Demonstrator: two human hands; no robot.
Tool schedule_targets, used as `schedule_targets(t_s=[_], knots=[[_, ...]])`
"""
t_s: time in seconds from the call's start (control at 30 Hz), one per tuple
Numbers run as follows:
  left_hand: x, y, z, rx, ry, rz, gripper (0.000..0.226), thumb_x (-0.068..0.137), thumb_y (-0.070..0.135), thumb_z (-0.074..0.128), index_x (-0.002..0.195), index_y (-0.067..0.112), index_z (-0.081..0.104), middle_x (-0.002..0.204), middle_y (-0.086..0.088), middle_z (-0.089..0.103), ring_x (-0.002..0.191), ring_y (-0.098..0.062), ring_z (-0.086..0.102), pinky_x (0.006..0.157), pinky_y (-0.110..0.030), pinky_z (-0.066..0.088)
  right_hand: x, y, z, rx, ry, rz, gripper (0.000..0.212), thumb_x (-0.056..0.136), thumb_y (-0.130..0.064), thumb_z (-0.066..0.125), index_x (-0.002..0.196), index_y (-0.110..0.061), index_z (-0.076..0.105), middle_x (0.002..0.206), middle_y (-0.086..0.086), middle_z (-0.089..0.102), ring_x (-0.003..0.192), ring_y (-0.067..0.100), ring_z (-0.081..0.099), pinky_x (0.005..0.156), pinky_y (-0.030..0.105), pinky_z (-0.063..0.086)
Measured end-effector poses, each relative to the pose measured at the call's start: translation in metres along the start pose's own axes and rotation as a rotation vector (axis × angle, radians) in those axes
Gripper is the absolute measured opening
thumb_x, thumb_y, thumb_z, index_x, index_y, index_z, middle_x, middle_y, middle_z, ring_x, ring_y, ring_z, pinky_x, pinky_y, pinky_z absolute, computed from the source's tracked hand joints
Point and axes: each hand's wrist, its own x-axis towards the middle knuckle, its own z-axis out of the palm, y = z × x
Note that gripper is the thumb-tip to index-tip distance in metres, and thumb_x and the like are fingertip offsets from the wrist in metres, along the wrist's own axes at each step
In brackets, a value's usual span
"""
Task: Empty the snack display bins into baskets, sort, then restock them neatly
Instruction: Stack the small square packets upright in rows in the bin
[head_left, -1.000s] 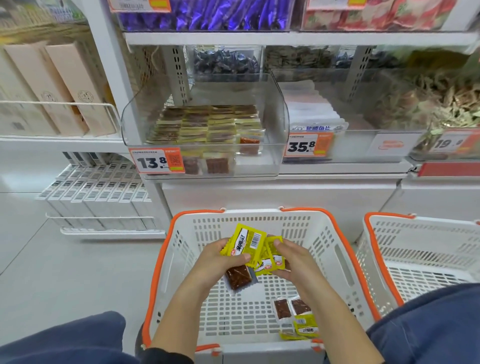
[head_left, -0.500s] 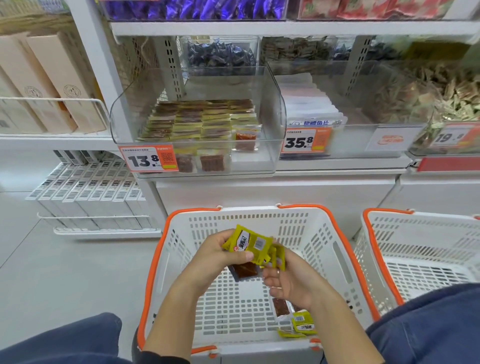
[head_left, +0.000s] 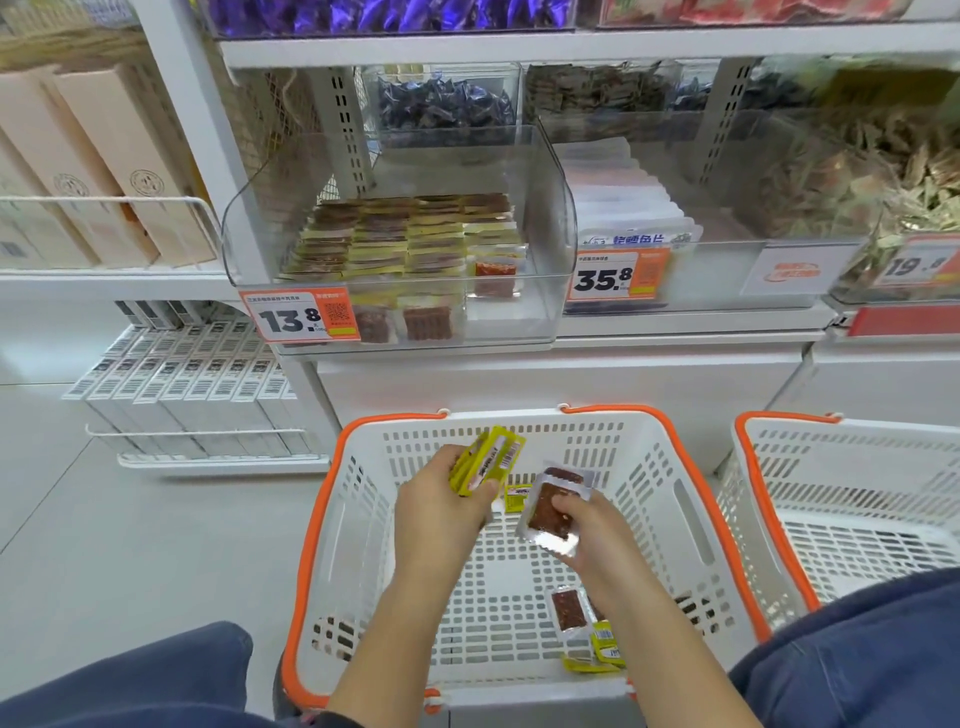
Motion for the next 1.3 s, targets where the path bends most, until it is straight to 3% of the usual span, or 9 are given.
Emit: schedule_targets(t_s=[0.13, 0.27, 0.4, 0.5, 0.67, 0.83, 1.0, 1.13, 1.3], knots=[[-0.018, 0.009, 0.023, 0.446, -0.008, 0.260, 0.024, 0.096, 0.028, 0.052, 0.120, 0.025, 0.059, 0.095, 0.003, 0.068, 0.086, -0.019, 0.063, 0.067, -0.030, 0.048, -0.015, -0.002, 0.011, 0.138, -0.128, -0.028, 0.023, 0.102, -0.011, 0.043, 0.113, -0.020, 0.061, 0.103, 0.008, 0.069, 0.089, 0.017, 0.065, 0.070, 0.033, 0.052], [-0.015, 0.012, 0.026, 0.498, -0.194, 0.249, 0.038, 0.097, 0.033, 0.053, 0.134, 0.025, 0.048, 0.104, -0.001, 0.068, 0.096, -0.021, 0.063, 0.073, -0.029, 0.046, -0.014, -0.003, 0.007, 0.143, -0.076, -0.113, 0.025, 0.104, -0.018, 0.040, 0.116, -0.028, 0.059, 0.097, 0.001, 0.069, 0.079, 0.011, 0.066, 0.074, 0.033, 0.051], [-0.020, 0.017, 0.032, 0.634, -0.167, 0.263, 0.038, 0.098, 0.029, 0.050, 0.134, 0.021, 0.043, 0.104, -0.001, 0.066, 0.094, -0.020, 0.063, 0.068, -0.028, 0.042, -0.016, 0.000, 0.014, 0.120, -0.093, -0.124, 0.024, 0.100, -0.033, 0.048, 0.117, -0.020, 0.056, 0.101, 0.009, 0.066, 0.083, 0.021, 0.062, 0.069, 0.030, 0.052], [-0.021, 0.016, 0.034, 0.604, -0.165, 0.297, 0.040, 0.094, 0.022, 0.055, 0.132, 0.019, 0.046, 0.103, 0.000, 0.066, 0.092, -0.019, 0.064, 0.069, -0.027, 0.046, -0.017, 0.002, 0.015, 0.080, -0.131, -0.153, 0.025, 0.094, -0.023, 0.060, 0.117, -0.015, 0.056, 0.100, 0.012, 0.066, 0.088, 0.021, 0.066, 0.068, 0.030, 0.051], [-0.020, 0.017, 0.028, 0.324, -0.275, 0.377, 0.048, 0.088, 0.021, 0.064, 0.133, 0.033, 0.051, 0.108, 0.005, 0.068, 0.099, -0.016, 0.063, 0.079, -0.025, 0.050, -0.014, -0.003, 0.004, 0.230, -0.132, -0.129, 0.024, 0.102, -0.016, 0.045, 0.121, -0.014, 0.059, 0.094, 0.010, 0.069, 0.081, 0.021, 0.067, 0.063, 0.030, 0.054], [-0.010, 0.004, 0.021, 0.370, -0.145, 0.420, 0.036, 0.096, 0.019, 0.053, 0.131, 0.028, 0.057, 0.098, -0.002, 0.073, 0.086, -0.023, 0.067, 0.074, -0.036, 0.053, -0.016, -0.004, 0.003, 0.310, -0.141, -0.070, 0.028, 0.102, -0.019, 0.044, 0.126, -0.013, 0.057, 0.106, 0.011, 0.069, 0.090, 0.025, 0.068, 0.078, 0.037, 0.057], [-0.012, -0.008, 0.022, 0.429, 0.178, 0.507, 0.032, 0.076, 0.016, 0.066, 0.107, 0.021, 0.074, 0.062, 0.002, 0.069, 0.047, -0.017, 0.064, 0.036, -0.023, 0.047, -0.015, -0.005, 0.003, 0.286, -0.107, -0.040, 0.027, 0.103, -0.019, 0.044, 0.127, -0.015, 0.056, 0.113, 0.013, 0.065, 0.094, 0.026, 0.066, 0.081, 0.041, 0.056], [-0.017, -0.010, 0.026, 0.402, 0.277, 0.666, 0.028, 0.077, 0.013, 0.065, 0.102, 0.018, 0.077, 0.089, 0.006, 0.075, 0.073, -0.012, 0.070, 0.053, -0.019, 0.052, -0.014, -0.003, 0.005, 0.271, -0.095, -0.008, 0.025, 0.102, -0.021, 0.044, 0.121, -0.014, 0.059, 0.109, 0.012, 0.066, 0.093, 0.023, 0.065, 0.071, 0.036, 0.056], [-0.022, -0.009, 0.041, 0.412, 0.174, 0.734, 0.043, 0.072, 0.002, 0.068, 0.112, 0.017, 0.074, 0.107, 0.006, 0.072, 0.089, -0.011, 0.054, 0.061, -0.026, 0.057, -0.016, -0.006, 0.007, 0.345, -0.183, 0.016, 0.048, 0.089, -0.046, 0.055, 0.114, -0.006, 0.065, 0.101, 0.016, 0.069, 0.094, 0.025, 0.065, 0.082, 0.038, 0.054]])
